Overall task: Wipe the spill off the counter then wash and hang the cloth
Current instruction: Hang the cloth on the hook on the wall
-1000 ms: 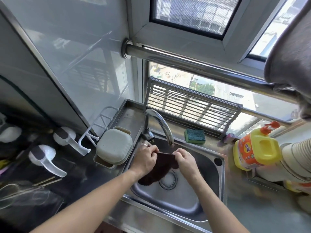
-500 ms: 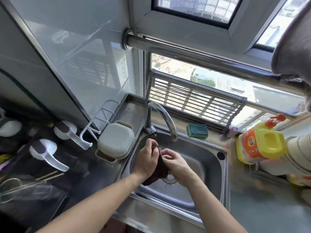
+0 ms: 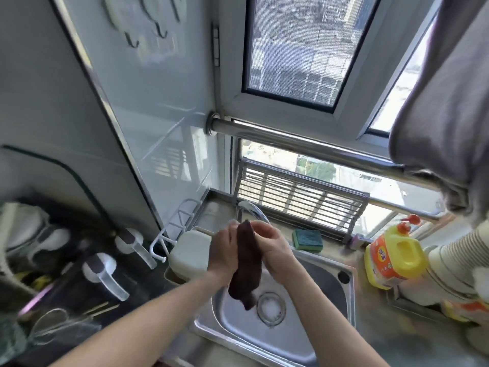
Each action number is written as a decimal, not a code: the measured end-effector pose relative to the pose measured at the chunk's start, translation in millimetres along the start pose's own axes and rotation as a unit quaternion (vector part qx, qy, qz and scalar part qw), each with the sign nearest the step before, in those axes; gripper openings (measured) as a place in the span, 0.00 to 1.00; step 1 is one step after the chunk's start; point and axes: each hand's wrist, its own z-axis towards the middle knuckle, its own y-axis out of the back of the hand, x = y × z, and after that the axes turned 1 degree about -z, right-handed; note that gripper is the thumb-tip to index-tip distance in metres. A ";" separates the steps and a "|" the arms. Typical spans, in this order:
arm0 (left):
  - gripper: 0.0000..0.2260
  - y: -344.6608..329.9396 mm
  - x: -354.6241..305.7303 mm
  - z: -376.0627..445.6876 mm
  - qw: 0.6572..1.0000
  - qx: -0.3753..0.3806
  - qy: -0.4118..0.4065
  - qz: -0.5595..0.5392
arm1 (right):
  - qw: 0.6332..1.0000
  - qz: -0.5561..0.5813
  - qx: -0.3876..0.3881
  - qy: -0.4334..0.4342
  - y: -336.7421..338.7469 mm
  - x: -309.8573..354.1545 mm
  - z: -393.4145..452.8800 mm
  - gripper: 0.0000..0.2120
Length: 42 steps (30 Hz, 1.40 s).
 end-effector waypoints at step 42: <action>0.14 172.3 -212.4 127.0 0.902 -0.392 -0.182 0.017 | 0.799 -0.497 -0.095 0.324 -266.0 256.7 120.5 0.09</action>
